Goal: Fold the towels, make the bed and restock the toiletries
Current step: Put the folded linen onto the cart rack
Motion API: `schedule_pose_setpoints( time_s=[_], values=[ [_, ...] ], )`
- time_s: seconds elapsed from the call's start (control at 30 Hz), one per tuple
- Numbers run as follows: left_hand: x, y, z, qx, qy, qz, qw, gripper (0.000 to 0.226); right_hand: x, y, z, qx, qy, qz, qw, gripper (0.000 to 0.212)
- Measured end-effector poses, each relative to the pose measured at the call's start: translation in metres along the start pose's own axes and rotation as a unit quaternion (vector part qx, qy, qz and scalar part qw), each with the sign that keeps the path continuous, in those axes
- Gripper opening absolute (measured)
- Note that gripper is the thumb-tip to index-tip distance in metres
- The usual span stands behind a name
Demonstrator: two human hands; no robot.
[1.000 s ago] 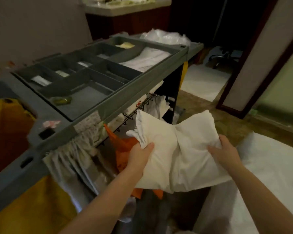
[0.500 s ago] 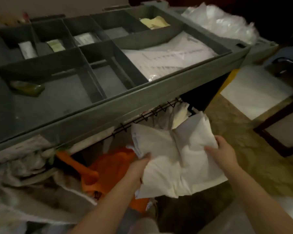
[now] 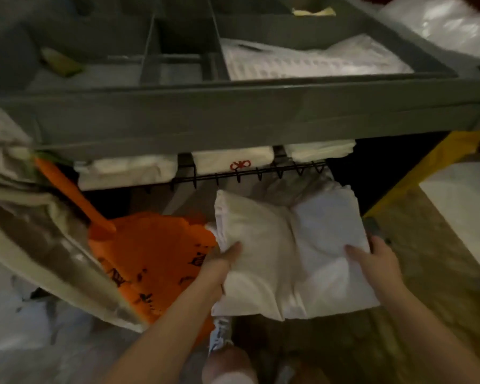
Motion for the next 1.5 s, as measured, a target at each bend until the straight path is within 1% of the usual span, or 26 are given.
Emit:
schedule_pose_setpoints(
  time_s=[0.1, 0.2, 0.33, 0.43, 0.5, 0.63, 0.73, 0.8, 0.83, 0.87, 0.9, 0.93, 0.97, 1.03, 1.07, 1.1, 1.13, 1.2, 1.23, 1.27, 1.33, 1.37, 1.43, 1.47, 1.5],
  values=[
    [-0.015, 0.007, -0.005, 0.003, 0.047, -0.044, 0.998, 0.048, 0.025, 0.0, 0.015, 0.008, -0.024, 0.028, 0.999, 0.042],
    [-0.02, 0.016, -0.021, -0.016, 0.098, -0.062, 0.993, 0.048, 0.049, -0.002, 0.013, 0.011, -0.062, 0.066, 0.996, 0.038],
    [-0.01, 0.022, -0.03, -0.023, 0.104, -0.044, 0.993, 0.053, 0.064, -0.014, 0.011, -0.002, -0.08, 0.137, 0.987, 0.044],
    [0.007, 0.024, -0.023, -0.017, 0.111, -0.063, 0.992, 0.054, 0.055, -0.023, 0.015, -0.016, -0.086, 0.185, 0.979, 0.043],
    [0.02, 0.02, -0.01, -0.005, 0.121, -0.069, 0.99, 0.05, 0.041, -0.022, 0.022, -0.03, -0.085, 0.207, 0.974, 0.044],
    [0.048, 0.002, 0.029, 0.008, 0.164, -0.105, 0.981, 0.045, 0.004, 0.0, 0.048, -0.057, -0.06, 0.27, 0.959, 0.052],
    [0.05, -0.037, 0.05, 0.069, 0.168, -0.104, 0.978, 0.04, -0.015, 0.04, 0.063, -0.085, -0.046, 0.279, 0.955, 0.055],
    [0.043, -0.072, 0.06, 0.112, 0.164, -0.078, 0.977, 0.041, -0.019, 0.077, 0.067, -0.14, -0.049, 0.284, 0.947, 0.055],
    [0.037, -0.087, 0.06, 0.124, 0.158, -0.065, 0.977, 0.042, -0.018, 0.097, 0.069, -0.17, -0.046, 0.276, 0.945, 0.051],
    [0.028, -0.105, 0.062, 0.138, 0.151, -0.058, 0.977, 0.042, -0.018, 0.117, 0.068, -0.19, -0.045, 0.254, 0.947, 0.04],
    [0.021, -0.118, 0.061, 0.147, 0.145, -0.06, 0.976, 0.042, -0.016, 0.135, 0.07, -0.198, -0.042, 0.231, 0.952, 0.029],
    [0.014, -0.129, 0.06, 0.15, 0.139, -0.057, 0.977, 0.042, -0.013, 0.151, 0.075, -0.198, -0.038, 0.213, 0.956, 0.024],
    [0.008, -0.138, 0.06, 0.156, 0.137, -0.058, 0.977, 0.043, -0.01, 0.163, 0.08, -0.194, -0.041, 0.2, 0.96, 0.026],
    [0.004, -0.149, 0.06, 0.164, 0.144, -0.065, 0.974, 0.052, -0.006, 0.175, 0.083, -0.181, -0.057, 0.171, 0.967, 0.038],
    [0.002, -0.151, 0.063, 0.159, 0.154, -0.072, 0.973, 0.062, -0.005, 0.176, 0.081, -0.175, -0.067, 0.156, 0.97, 0.038],
    [0.002, -0.148, 0.064, 0.149, 0.161, -0.069, 0.973, 0.065, -0.004, 0.174, 0.078, -0.168, -0.073, 0.146, 0.972, 0.034],
    [0.005, -0.146, 0.066, 0.145, 0.175, -0.061, 0.972, 0.058, -0.006, 0.171, 0.076, -0.161, -0.083, 0.131, 0.975, 0.03],
    [0.017, -0.14, 0.066, 0.139, 0.203, -0.07, 0.967, 0.032, -0.018, 0.162, 0.076, -0.112, -0.126, 0.105, 0.98, 0.03],
    [0.03, -0.136, 0.067, 0.129, 0.223, -0.083, 0.963, 0.024, -0.032, 0.157, 0.076, -0.082, -0.147, 0.112, 0.979, 0.032],
    [0.045, -0.134, 0.068, 0.121, 0.238, -0.092, 0.959, 0.02, -0.049, 0.15, 0.077, -0.059, -0.158, 0.127, 0.977, 0.032],
    [0.07, -0.146, 0.082, 0.135, 0.244, -0.11, 0.954, 0.024, -0.085, 0.145, 0.091, -0.036, -0.143, 0.128, 0.981, 0.03],
    [0.078, -0.152, 0.091, 0.14, 0.231, -0.112, 0.956, 0.026, -0.1, 0.146, 0.101, -0.038, -0.132, 0.105, 0.985, 0.032],
    [0.088, -0.155, 0.102, 0.114, 0.218, -0.103, 0.964, 0.028, -0.125, 0.156, 0.112, -0.051, -0.141, 0.037, 0.988, 0.043],
    [0.086, -0.157, 0.107, 0.112, 0.214, -0.063, 0.968, 0.036, -0.125, 0.164, 0.112, -0.058, -0.146, -0.02, 0.987, 0.053],
    [0.082, -0.158, 0.11, 0.118, 0.206, 0.013, 0.971, 0.047, -0.115, 0.173, 0.11, -0.065, -0.141, -0.084, 0.984, 0.063]
  ],
)
Point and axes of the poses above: each hand's wrist, its own z-axis towards the middle knuckle, its own y-axis out of the palm, x = y × z, the point moved 9 cm from there along z, towards the middle knuckle, and after that the axes turned 15 degrees about y, right-handed, at the moved point
